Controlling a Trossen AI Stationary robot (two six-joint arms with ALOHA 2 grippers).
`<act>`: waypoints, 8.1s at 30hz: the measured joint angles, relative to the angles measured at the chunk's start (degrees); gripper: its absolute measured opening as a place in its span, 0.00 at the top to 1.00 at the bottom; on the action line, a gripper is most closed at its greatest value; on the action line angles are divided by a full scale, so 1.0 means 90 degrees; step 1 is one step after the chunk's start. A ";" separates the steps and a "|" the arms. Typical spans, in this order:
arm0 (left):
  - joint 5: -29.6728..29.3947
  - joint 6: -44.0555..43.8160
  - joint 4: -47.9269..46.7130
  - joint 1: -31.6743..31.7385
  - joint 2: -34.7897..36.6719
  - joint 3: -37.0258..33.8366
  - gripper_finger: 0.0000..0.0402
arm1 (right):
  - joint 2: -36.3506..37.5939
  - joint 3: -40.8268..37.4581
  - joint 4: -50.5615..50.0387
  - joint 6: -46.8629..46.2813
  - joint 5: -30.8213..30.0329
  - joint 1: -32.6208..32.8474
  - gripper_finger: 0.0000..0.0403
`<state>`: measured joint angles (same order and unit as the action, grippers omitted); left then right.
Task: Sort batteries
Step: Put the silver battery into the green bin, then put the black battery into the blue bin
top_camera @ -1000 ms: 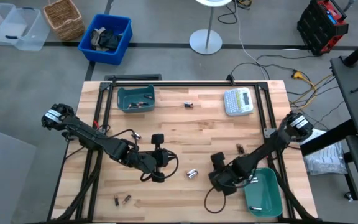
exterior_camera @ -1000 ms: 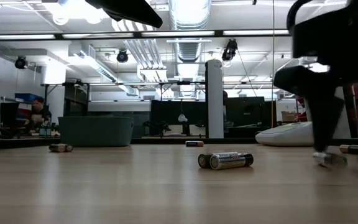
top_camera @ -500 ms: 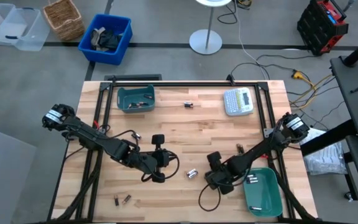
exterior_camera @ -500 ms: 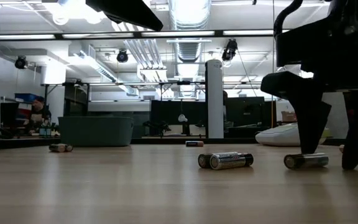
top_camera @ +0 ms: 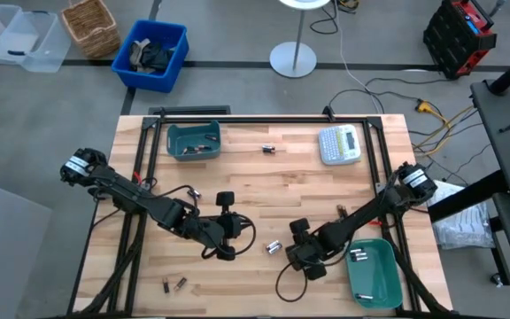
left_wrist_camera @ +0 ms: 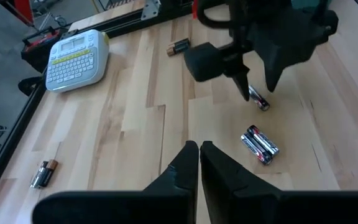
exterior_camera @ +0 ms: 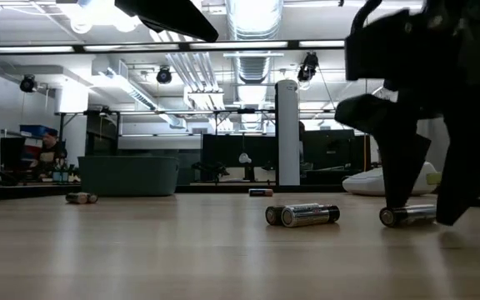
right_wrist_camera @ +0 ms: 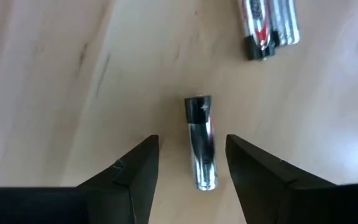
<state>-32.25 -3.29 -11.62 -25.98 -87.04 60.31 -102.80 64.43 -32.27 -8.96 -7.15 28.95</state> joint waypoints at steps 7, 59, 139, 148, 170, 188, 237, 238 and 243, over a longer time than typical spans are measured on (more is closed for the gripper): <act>0.0000 -0.0002 -0.0024 0.0000 0.0000 -0.0002 1.00 | -0.0285 0.0021 0.0029 -0.0037 0.0149 -0.0049 0.61; -0.0204 0.0653 -0.3089 -0.0010 0.0012 0.0916 1.00 | 0.3055 -0.1274 -0.1981 -0.5727 0.0323 0.4262 0.92; 0.3244 -0.6918 -0.5637 -0.1933 0.0014 0.0908 1.00 | 0.2292 0.0093 -0.0411 -0.0120 -0.2930 0.0041 0.84; 0.2823 -0.6223 -0.5066 -0.1948 0.0012 0.0904 1.00 | 0.2292 -0.0037 -0.0329 -0.0186 -0.2927 0.0044 0.87; 0.2941 -0.7150 -0.4864 -0.2027 -0.0015 0.0901 0.94 | 0.2292 -0.0242 0.0143 0.0015 -0.2929 0.0029 0.84; 0.1071 -0.5160 -0.4221 -0.1421 -0.0015 0.0901 0.93 | 0.2292 -0.0215 0.0083 -0.0295 -0.2920 0.0046 0.72; 0.2150 -0.1808 -0.4043 0.1751 0.1596 -0.1711 0.93 | 0.2290 0.0401 -0.0651 -0.0672 -0.2897 -0.0192 0.58; 0.2150 -0.1865 -0.4051 0.1751 0.1564 -0.1741 0.93 | 0.2290 0.0380 -0.0644 -0.0677 -0.2893 -0.0195 0.58; 0.2145 -0.2645 -0.4103 0.1943 0.1297 -0.1800 0.93 | 0.2287 0.0262 -0.0646 -0.0674 -0.2888 -0.0211 0.60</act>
<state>-12.94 -27.09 -48.54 -8.49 -75.37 44.12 -82.21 66.79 -38.08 -15.03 -33.15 27.05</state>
